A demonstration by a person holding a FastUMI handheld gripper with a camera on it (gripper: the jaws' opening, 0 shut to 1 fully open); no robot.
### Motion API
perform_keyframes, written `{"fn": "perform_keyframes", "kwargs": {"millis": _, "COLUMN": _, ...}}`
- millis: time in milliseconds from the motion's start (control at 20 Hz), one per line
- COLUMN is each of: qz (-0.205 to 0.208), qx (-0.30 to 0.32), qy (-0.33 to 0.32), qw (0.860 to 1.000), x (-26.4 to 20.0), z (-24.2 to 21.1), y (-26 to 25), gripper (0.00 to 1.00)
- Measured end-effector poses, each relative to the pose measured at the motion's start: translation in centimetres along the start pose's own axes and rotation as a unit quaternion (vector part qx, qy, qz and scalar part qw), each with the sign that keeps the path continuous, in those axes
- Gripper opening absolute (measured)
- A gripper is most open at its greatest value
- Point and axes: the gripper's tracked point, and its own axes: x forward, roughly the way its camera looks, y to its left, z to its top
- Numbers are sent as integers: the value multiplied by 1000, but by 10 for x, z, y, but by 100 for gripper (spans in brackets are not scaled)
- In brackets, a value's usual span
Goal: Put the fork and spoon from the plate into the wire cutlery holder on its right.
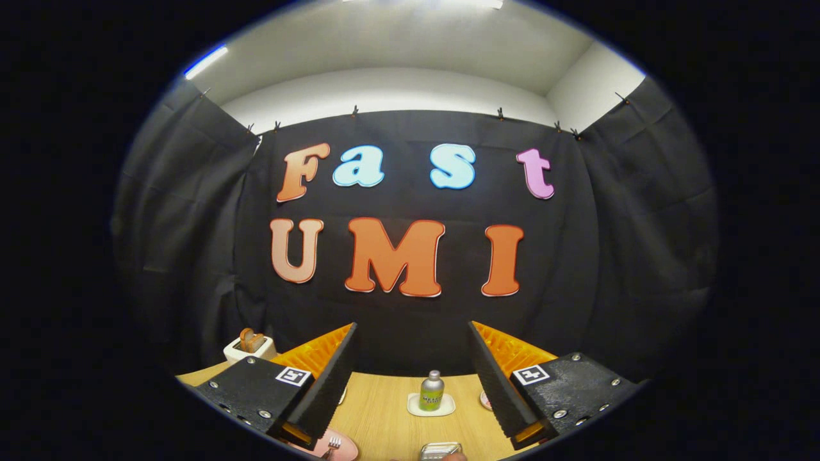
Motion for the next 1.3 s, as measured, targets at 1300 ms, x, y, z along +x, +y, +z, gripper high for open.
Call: {"fn": "perform_keyframes", "kwargs": {"millis": 1300, "qz": 65, "qx": -19, "qy": 154, "qw": 986, "x": -16, "z": -130, "y": 85, "gripper": 99}}
